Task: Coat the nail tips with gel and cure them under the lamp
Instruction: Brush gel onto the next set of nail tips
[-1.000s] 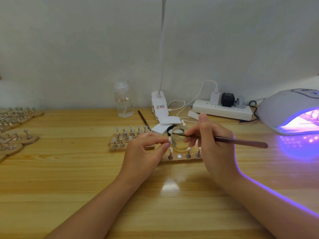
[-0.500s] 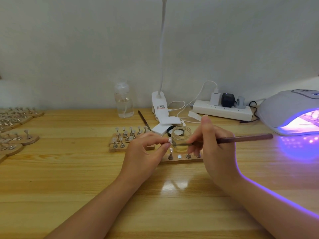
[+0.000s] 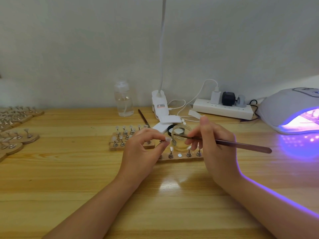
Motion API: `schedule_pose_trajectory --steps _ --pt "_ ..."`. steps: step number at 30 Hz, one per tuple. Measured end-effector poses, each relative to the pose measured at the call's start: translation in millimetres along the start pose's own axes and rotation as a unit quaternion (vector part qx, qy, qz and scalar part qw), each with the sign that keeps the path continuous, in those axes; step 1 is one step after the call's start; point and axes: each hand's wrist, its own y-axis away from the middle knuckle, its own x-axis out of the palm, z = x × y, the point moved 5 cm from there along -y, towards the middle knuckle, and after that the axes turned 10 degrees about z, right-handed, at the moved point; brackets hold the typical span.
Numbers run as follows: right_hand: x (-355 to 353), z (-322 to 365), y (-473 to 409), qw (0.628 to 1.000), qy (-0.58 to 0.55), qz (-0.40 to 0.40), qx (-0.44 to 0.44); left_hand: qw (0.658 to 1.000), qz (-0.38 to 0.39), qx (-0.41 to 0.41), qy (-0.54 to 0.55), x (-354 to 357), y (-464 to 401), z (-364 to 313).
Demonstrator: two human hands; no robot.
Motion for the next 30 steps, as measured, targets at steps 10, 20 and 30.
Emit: schedule_pose_trajectory --steps 10,20,30 --pt "10.5 0.2 6.2 0.997 0.036 0.059 -0.023 1.0 -0.006 -0.014 0.009 -0.2 0.9 3.1" --pt "8.8 -0.6 7.4 0.998 0.017 0.043 -0.042 1.0 -0.004 -0.012 -0.004 0.3 0.2 4.3" --pt "6.7 -0.7 5.6 0.996 0.052 0.037 -0.057 0.999 0.006 -0.032 0.014 1.6 0.5 4.2"
